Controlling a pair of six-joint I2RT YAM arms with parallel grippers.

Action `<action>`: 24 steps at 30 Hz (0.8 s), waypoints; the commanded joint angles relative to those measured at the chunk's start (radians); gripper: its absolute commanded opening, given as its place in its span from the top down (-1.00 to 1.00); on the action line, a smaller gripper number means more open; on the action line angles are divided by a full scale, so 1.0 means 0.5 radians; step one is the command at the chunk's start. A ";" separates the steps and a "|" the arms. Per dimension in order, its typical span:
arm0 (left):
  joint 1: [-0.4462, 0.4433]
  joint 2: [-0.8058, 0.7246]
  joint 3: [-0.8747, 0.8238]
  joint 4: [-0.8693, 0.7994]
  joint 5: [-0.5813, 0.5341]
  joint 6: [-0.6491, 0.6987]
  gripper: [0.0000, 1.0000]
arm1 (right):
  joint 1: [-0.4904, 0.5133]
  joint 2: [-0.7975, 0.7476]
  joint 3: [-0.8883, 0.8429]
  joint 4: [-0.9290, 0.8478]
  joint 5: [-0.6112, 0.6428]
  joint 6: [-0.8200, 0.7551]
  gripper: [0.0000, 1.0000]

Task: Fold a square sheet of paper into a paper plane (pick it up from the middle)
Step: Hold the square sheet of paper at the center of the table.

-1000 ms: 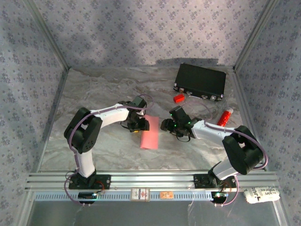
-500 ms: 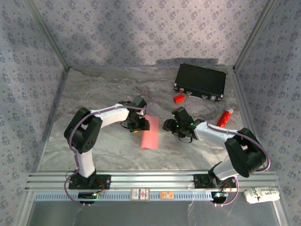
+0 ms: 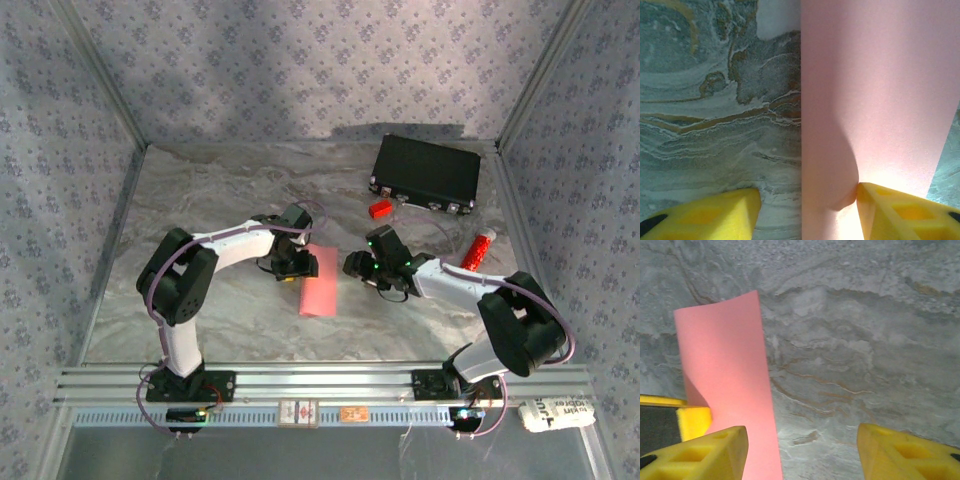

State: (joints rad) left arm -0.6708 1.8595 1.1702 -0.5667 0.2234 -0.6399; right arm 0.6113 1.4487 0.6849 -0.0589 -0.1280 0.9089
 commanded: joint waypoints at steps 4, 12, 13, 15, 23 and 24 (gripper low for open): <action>-0.031 0.156 -0.033 0.196 -0.008 0.026 -0.12 | 0.025 0.112 0.025 0.239 -0.267 -0.036 0.26; -0.035 0.164 -0.037 0.205 -0.005 0.023 -0.12 | 0.133 0.412 0.240 0.267 -0.371 -0.042 0.79; -0.034 0.168 -0.036 0.207 -0.005 0.024 -0.12 | 0.140 0.439 0.258 0.266 -0.375 -0.038 0.80; -0.035 0.174 -0.036 0.205 -0.005 0.022 -0.12 | 0.147 0.469 0.267 0.279 -0.382 -0.036 0.80; -0.048 0.186 -0.035 0.209 -0.002 0.022 -0.12 | 0.152 0.552 0.256 0.320 -0.461 -0.036 0.80; -0.048 0.186 -0.033 0.210 -0.002 0.021 -0.12 | 0.151 0.553 0.252 0.312 -0.456 -0.039 0.79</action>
State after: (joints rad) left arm -0.6739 1.8614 1.1702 -0.5663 0.2211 -0.6399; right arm 0.6815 1.7123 0.7963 0.0917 -0.3325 0.8936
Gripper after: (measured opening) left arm 0.558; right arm 0.103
